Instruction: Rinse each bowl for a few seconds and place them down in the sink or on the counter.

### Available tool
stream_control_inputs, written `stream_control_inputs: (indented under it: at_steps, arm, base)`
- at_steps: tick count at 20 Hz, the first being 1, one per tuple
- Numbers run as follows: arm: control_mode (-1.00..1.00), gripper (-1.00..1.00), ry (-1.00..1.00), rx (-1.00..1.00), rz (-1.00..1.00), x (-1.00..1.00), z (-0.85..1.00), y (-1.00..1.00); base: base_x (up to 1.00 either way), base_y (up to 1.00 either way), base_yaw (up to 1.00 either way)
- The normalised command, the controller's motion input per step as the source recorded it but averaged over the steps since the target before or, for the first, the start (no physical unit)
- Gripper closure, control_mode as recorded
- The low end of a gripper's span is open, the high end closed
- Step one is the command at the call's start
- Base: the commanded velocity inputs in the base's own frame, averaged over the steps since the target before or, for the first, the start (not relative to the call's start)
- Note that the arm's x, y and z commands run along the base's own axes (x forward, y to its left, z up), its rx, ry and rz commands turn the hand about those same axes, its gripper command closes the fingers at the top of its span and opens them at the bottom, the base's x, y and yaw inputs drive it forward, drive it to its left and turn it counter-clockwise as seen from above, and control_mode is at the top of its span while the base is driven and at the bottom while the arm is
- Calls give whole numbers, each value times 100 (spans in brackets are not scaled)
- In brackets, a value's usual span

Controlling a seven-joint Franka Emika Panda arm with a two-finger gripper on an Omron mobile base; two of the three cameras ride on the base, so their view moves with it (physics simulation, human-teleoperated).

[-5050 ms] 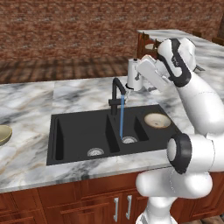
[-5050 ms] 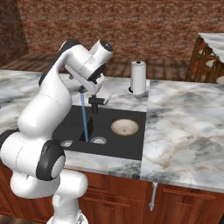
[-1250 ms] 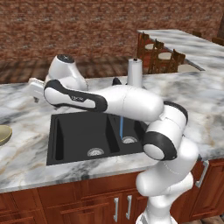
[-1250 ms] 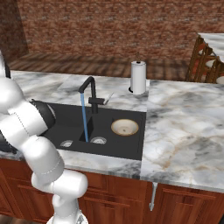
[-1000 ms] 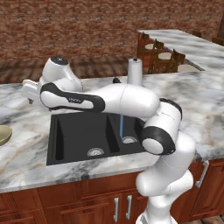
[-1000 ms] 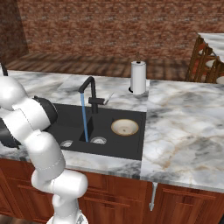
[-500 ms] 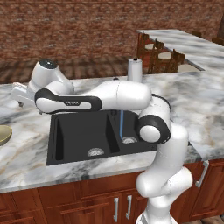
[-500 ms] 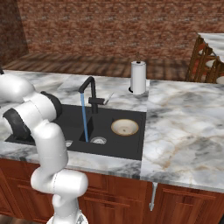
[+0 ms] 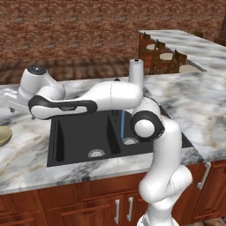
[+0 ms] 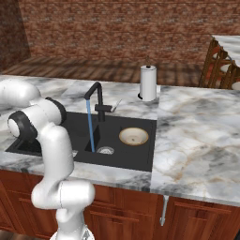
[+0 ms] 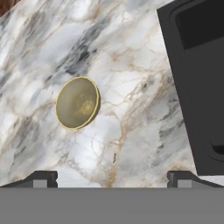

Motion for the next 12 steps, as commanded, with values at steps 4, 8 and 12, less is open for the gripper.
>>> stream_control_inputs:
  at_steps: [4,8,12]
  arm:
    - [-100,-100,0,-2,1,0,-15,24]
    - [-100,-100,0,-1,2,0,-16,20]
    - [-100,-100,0,0,2,0,-17,11]
  base:
    - [0,0,0]
    - [0,0,0]
    - [0,0,0]
